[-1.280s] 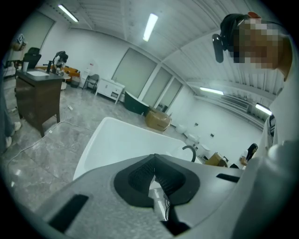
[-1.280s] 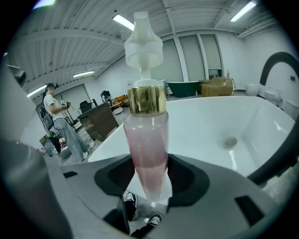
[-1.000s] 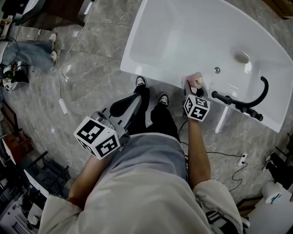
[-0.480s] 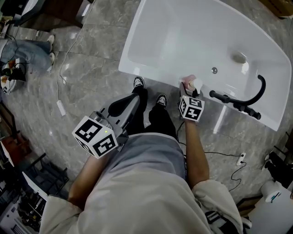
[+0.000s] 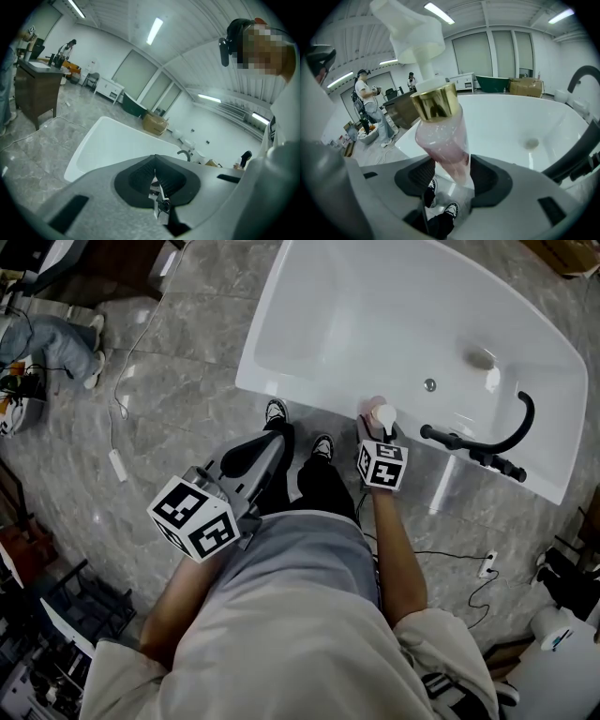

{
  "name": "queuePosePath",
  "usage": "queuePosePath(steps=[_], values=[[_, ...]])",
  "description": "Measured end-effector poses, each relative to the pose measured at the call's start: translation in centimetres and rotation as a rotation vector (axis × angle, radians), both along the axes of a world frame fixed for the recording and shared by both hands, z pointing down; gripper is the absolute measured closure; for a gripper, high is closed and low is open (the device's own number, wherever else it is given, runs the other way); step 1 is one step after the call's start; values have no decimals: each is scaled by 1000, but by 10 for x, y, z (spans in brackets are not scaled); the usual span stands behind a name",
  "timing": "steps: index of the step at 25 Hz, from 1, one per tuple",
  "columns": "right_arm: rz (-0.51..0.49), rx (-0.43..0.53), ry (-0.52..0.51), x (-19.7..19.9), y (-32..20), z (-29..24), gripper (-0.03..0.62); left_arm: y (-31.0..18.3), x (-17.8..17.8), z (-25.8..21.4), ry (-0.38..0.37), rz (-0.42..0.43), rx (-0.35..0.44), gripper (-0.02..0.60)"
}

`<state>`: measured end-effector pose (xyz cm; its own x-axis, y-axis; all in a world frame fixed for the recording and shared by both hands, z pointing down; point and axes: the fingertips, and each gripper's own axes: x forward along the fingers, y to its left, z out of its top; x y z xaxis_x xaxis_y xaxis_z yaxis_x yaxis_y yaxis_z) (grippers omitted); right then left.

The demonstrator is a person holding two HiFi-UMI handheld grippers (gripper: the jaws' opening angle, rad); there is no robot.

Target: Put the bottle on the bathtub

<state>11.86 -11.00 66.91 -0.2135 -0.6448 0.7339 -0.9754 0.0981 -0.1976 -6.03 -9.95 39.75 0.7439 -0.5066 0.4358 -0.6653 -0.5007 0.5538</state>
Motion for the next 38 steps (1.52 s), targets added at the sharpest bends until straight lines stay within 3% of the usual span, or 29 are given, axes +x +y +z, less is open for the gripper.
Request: queuePosePath(steps=[4,12,18,38], values=[[-58,-5,-1,-3,12,-10,385,2,6,-1,36,8,-14,577],[-99,-1,1,9,31,-27,387,1,14,1,37,20,-12,577],[-133,-10,-57,9,42,-46,389,4,16,2,36,24,-5,577],[-85,124,-216,17,63,-148,494,15,20,3,87,29,-1,577]])
